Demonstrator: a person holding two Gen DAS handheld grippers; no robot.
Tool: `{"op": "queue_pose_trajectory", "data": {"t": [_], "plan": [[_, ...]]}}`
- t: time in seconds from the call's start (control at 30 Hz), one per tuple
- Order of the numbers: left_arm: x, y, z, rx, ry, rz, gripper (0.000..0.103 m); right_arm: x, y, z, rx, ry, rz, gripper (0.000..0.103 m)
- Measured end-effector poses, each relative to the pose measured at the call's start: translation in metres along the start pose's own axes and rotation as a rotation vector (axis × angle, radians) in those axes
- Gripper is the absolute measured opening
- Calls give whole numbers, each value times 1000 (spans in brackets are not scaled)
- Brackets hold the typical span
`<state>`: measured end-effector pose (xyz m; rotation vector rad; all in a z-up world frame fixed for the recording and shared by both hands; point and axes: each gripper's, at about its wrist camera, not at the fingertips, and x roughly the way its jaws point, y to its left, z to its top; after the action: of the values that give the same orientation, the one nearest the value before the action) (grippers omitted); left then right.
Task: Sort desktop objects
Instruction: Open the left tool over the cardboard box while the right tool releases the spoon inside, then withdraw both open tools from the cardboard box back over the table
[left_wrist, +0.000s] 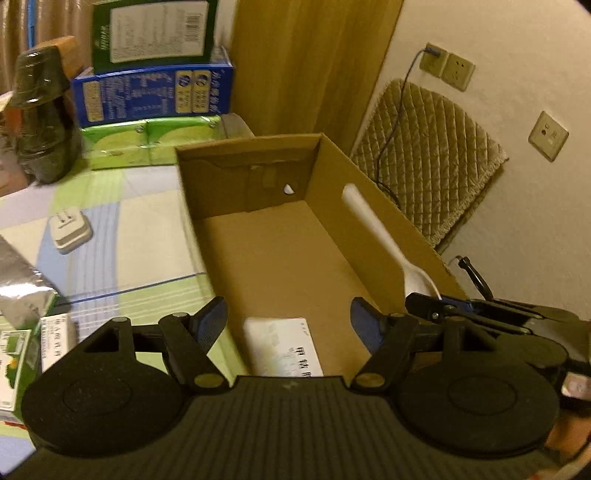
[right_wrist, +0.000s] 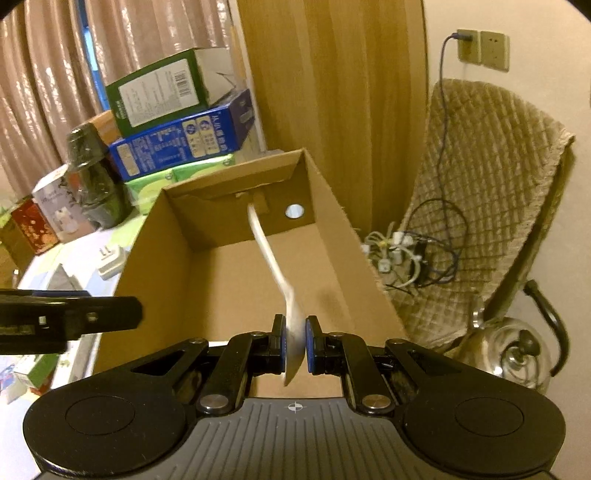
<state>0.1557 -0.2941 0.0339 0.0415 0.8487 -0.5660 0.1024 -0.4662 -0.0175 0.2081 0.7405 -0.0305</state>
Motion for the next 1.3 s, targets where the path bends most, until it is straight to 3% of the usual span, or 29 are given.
{"op": "queue_pose_trajectory", "data": {"t": [0.03, 0.1, 0.17, 0.33, 0.53, 0.73, 0.9, 1.3], "plan": [[-5, 4, -2, -5, -9, 6, 69, -2, 0, -1, 10, -8, 1, 10], [-16, 11, -7, -23, -27, 14, 70, -8, -1, -3, 32, -26, 7, 28], [-28, 20, -13, -43, -41, 18, 72, -18, -1, -7, 48, -46, 9, 39], [-58, 39, -34, -60, -59, 53, 73, -48, 9, -22, 71, -73, 31, 41], [-95, 73, -73, -108, -60, 106, 78, -84, 48, -43, 28, -109, 81, 46], [-134, 113, -117, -157, -67, 213, 85, -107, 93, -65, -10, -111, 152, 70], [-162, 145, -148, -204, -68, 297, 89, -109, 127, -84, -71, -81, 196, 81], [-214, 182, -171, -269, -104, 390, 93, -107, 171, -100, -121, -71, 279, 89]]}}
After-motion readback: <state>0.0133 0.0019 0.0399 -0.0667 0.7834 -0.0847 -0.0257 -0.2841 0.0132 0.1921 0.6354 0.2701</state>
